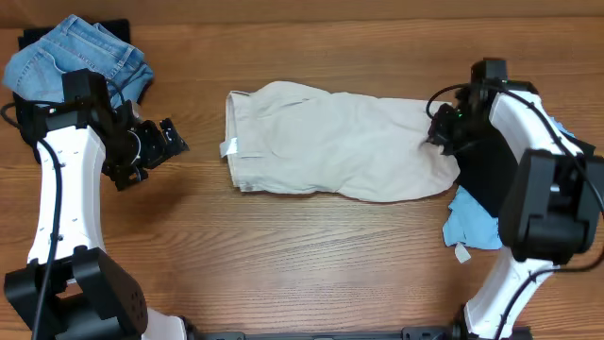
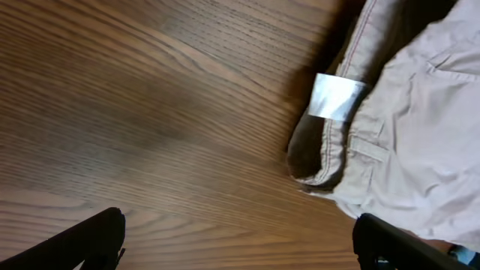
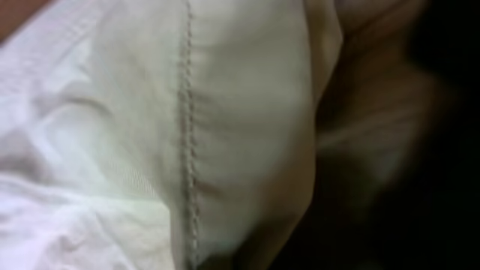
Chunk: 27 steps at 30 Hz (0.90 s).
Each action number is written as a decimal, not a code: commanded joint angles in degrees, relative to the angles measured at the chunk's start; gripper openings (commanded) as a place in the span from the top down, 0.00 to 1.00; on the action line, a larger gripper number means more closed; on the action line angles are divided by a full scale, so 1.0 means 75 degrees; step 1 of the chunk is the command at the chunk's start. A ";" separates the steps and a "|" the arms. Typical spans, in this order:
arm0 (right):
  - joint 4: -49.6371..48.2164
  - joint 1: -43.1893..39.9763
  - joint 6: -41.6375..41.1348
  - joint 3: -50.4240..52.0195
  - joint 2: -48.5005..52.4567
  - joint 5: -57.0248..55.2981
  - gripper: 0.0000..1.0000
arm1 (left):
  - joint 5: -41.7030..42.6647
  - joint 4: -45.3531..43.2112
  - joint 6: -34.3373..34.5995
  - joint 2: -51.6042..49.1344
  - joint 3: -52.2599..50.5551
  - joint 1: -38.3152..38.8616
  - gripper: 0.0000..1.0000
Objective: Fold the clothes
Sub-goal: 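Fold the right half of the pants leftward with the right gripper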
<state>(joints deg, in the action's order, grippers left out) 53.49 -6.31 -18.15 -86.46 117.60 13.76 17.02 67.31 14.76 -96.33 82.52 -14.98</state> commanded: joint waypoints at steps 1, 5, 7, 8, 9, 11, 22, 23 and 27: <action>0.0067 0.0530 -0.0187 0.0015 -0.0892 -0.1530 0.96 | 0.0085 -0.0035 -0.0143 0.0082 0.0003 0.0058 0.00; 0.0055 0.1562 -0.0192 0.0000 -0.1023 -0.2468 0.96 | 0.0085 -0.0044 -0.0140 0.0082 0.0003 0.0073 0.00; -0.0067 0.2057 -0.0219 -0.0023 -0.1023 -0.2576 0.96 | 0.0085 -0.0044 -0.0143 0.0082 0.0003 0.0076 0.00; -0.0146 0.2308 -0.0224 -0.0035 -0.1023 -0.2576 0.96 | 0.0082 -0.0044 -0.0143 0.0082 0.0003 0.0082 0.00; -0.0210 0.2457 -0.0224 -0.0044 -0.1023 -0.2576 0.96 | 0.0082 -0.0038 -0.0143 0.0082 0.0003 0.0090 0.00; -0.0379 0.2926 -0.0446 -0.0064 -0.1023 -0.2535 0.96 | 0.0082 -0.0035 -0.0143 0.0079 0.0003 0.0128 0.00; 0.0376 0.3625 -0.1020 -0.1673 -0.1023 -0.2197 0.96 | 0.0073 -0.0038 -0.0207 0.0076 0.0003 0.0175 0.00; 0.0545 0.3625 -0.1020 -0.1906 -0.1023 -0.2197 0.96 | 0.0070 -0.0038 -0.0207 0.0073 0.0003 0.0175 0.00; 0.0851 0.3666 -0.1014 -0.2527 -0.1023 -0.1923 0.96 | 0.0076 -0.0050 -0.0204 0.0073 0.0003 0.0204 0.00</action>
<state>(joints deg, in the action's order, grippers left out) 60.29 20.67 -25.45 -102.19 111.28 -2.76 16.99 67.20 14.55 -96.33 82.52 -13.96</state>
